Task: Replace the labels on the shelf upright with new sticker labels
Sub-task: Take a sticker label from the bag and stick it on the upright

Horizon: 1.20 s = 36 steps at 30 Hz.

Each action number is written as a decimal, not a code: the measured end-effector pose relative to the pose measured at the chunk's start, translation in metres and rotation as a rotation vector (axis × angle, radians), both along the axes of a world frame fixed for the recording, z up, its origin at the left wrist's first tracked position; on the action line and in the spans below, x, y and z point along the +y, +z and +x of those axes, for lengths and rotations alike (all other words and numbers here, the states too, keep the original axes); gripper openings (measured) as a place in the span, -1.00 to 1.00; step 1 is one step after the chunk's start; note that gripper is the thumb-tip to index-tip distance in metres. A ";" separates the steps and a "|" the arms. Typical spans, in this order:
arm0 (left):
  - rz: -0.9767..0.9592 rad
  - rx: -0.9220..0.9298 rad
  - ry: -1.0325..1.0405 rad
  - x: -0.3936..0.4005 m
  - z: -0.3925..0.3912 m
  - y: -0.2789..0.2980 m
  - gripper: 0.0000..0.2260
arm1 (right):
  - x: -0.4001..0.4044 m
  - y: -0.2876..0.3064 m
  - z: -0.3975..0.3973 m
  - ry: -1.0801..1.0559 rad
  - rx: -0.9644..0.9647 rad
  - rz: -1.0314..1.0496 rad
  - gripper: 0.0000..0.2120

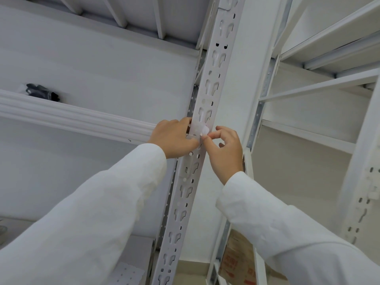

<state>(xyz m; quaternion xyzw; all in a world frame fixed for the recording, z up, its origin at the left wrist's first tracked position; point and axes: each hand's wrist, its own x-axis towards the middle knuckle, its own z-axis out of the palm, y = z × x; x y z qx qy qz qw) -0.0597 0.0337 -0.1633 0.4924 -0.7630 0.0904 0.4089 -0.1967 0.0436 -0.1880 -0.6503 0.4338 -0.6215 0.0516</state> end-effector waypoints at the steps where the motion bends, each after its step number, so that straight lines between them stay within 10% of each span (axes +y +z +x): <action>1: -0.003 0.002 -0.003 0.000 0.000 0.000 -0.62 | 0.000 0.001 0.000 0.006 0.005 0.001 -0.90; 15: 0.005 -0.001 -0.002 -0.002 0.001 -0.001 -0.63 | -0.006 0.041 -0.028 -0.291 0.721 -0.431 -0.84; 36: 0.005 -0.022 -0.017 -0.012 0.003 -0.002 -0.55 | -0.008 0.045 -0.018 -0.309 1.063 -0.674 -0.87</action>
